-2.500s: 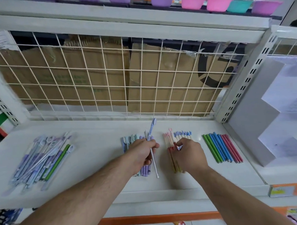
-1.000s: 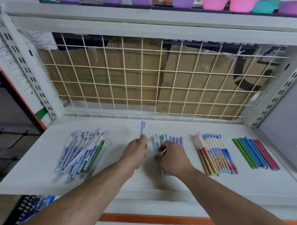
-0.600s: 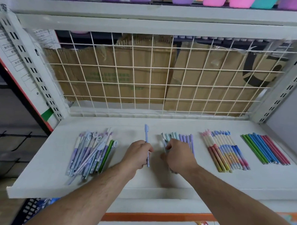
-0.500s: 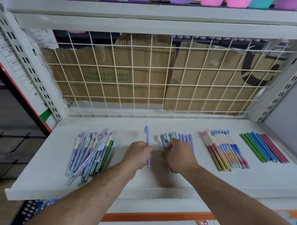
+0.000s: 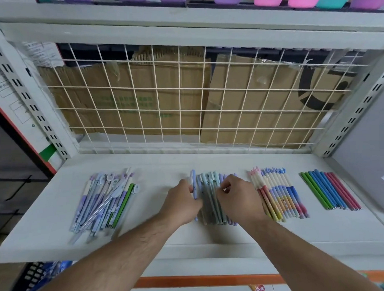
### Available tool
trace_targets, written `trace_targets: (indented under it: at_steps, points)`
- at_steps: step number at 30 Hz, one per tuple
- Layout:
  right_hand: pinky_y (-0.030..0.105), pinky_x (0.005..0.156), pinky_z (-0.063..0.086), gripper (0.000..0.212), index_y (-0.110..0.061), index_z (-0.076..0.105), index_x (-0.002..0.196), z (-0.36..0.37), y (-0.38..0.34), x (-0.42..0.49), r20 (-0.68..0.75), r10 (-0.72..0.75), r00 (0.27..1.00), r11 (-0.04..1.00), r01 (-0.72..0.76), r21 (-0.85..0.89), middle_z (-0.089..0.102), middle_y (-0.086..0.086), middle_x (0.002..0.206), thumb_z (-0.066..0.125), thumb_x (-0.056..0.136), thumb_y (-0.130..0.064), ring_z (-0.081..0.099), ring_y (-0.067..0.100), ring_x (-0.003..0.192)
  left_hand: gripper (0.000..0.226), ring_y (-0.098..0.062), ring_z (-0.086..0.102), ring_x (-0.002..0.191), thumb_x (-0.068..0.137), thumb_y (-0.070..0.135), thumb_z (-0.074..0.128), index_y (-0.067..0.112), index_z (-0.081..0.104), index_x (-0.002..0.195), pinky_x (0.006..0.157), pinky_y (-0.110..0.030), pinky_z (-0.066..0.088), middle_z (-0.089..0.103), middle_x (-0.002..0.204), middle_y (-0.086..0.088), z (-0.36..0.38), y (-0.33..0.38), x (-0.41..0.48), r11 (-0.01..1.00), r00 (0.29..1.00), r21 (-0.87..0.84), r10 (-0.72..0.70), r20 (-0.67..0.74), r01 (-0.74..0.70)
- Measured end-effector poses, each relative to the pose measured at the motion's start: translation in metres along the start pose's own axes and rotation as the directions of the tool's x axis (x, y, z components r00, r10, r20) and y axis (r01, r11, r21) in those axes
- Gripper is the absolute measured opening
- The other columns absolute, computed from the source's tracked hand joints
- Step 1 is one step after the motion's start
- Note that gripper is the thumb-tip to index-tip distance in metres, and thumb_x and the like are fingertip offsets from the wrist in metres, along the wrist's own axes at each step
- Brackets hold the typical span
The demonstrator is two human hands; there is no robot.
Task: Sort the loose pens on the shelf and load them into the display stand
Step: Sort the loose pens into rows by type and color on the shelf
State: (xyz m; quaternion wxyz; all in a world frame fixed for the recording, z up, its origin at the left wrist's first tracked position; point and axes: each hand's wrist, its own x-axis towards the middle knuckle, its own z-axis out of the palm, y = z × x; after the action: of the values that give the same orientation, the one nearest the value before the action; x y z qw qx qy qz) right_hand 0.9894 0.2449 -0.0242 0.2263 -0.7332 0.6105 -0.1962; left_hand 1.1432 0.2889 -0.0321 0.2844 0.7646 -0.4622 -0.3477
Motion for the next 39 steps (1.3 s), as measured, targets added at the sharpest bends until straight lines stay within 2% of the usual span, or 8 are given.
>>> trace_targets:
  at_steps: [3, 7, 11, 15, 25, 31, 36, 39]
  points:
    - [0.031, 0.056, 0.054, 0.01, -0.023, 0.06, 0.083, -0.009, 0.008, 0.001, -0.011, -0.028, 1.0, 1.0, 0.028, 0.006, 0.066, -0.005, 0.069, 0.056, 0.092, -0.025, 0.063, 0.014, 0.058, 0.029, -0.022, 0.064, 0.075, 0.084, 0.023, 0.067, 0.016, 0.05, 0.106, 0.051, -0.023, 0.046, 0.055, 0.087, 0.004, 0.01, 0.009, 0.002, 0.999, 0.999, 0.023, -0.033, -0.028, 0.033]
    - [0.028, 0.052, 0.048, 0.012, -0.022, 0.059, 0.079, -0.017, 0.021, 0.004, 0.006, -0.071, 0.997, 0.997, 0.071, 0.041, 0.064, -0.006, 0.066, 0.058, 0.092, -0.023, 0.059, 0.01, 0.055, 0.027, -0.024, 0.067, 0.079, 0.083, 0.028, 0.065, 0.014, 0.05, 0.099, 0.063, -0.031, 0.057, 0.058, 0.087, 0.003, 0.023, 0.015, 0.004, 0.997, 0.996, 0.033, -0.062, -0.066, 0.064]
    - [0.031, 0.054, 0.051, 0.013, -0.021, 0.06, 0.078, -0.025, 0.03, 0.007, 0.017, -0.109, 0.994, 0.992, 0.108, 0.059, 0.064, -0.006, 0.064, 0.057, 0.091, -0.022, 0.058, 0.013, 0.054, 0.026, -0.021, 0.061, 0.079, 0.086, 0.03, 0.059, 0.012, 0.049, 0.103, 0.056, -0.026, 0.046, 0.06, 0.093, -0.003, 0.032, 0.018, 0.003, 0.982, 0.994, 0.18, -0.048, -0.101, 0.066]
    - [0.034, 0.059, 0.056, 0.012, -0.021, 0.062, 0.081, -0.032, 0.038, 0.007, 0.047, -0.124, 0.991, 0.988, 0.119, 0.097, 0.066, -0.005, 0.069, 0.058, 0.092, -0.024, 0.064, 0.016, 0.06, 0.036, -0.026, 0.062, 0.087, 0.087, 0.019, 0.056, 0.008, 0.044, 0.119, 0.066, -0.03, 0.047, 0.058, 0.095, -0.004, 0.036, 0.019, 0.001, 0.954, 0.993, 0.292, -0.033, -0.112, 0.065]
    - [0.038, 0.083, 0.049, 0.026, -0.017, 0.065, 0.108, -0.029, 0.043, 0.005, 0.164, -0.423, 0.891, 0.831, 0.454, -0.322, 0.063, 0.002, 0.109, 0.056, 0.087, -0.029, 0.054, 0.027, 0.104, 0.04, -0.027, 0.048, 0.113, 0.089, 0.033, 0.051, 0.018, 0.048, 0.126, 0.092, -0.039, 0.047, 0.051, 0.122, -0.005, 0.039, 0.022, -0.014, 0.818, 0.952, 0.571, 0.229, -0.201, -0.077]
    - [0.036, 0.095, 0.044, 0.038, -0.019, 0.062, 0.121, -0.017, 0.02, 0.006, 0.223, -0.448, 0.866, 0.788, 0.5, -0.358, 0.059, 0.001, 0.125, 0.055, 0.084, -0.027, 0.05, 0.027, 0.117, 0.039, -0.026, 0.047, 0.114, 0.088, 0.038, 0.051, 0.02, 0.049, 0.122, 0.091, -0.039, 0.044, 0.052, 0.123, -0.003, 0.017, 0.005, -0.023, 0.755, 0.947, 0.652, 0.253, -0.198, -0.066]
    - [0.045, 0.085, 0.05, 0.026, -0.014, 0.069, 0.101, 0.01, -0.007, 0.005, 0.142, -0.498, 0.855, 0.794, 0.516, -0.322, 0.066, 0.006, 0.106, 0.058, 0.08, -0.023, 0.059, 0.034, 0.101, 0.039, -0.027, 0.046, 0.114, 0.09, 0.04, 0.05, 0.015, 0.046, 0.12, 0.091, -0.039, 0.042, 0.051, 0.122, -0.007, -0.018, -0.021, -0.029, 0.705, 0.957, 0.709, 0.187, -0.221, 0.027]
    - [0.04, 0.088, 0.049, 0.036, -0.018, 0.069, 0.114, 0.021, -0.026, 0.005, 0.153, -0.511, 0.846, 0.783, 0.531, -0.324, 0.065, 0.002, 0.118, 0.061, 0.08, -0.027, 0.059, 0.029, 0.109, 0.039, -0.029, 0.048, 0.114, 0.09, 0.041, 0.048, 0.014, 0.045, 0.117, 0.089, -0.04, 0.042, 0.051, 0.122, -0.009, -0.041, -0.038, -0.029, 0.653, 0.956, 0.748, 0.13, -0.263, 0.116]
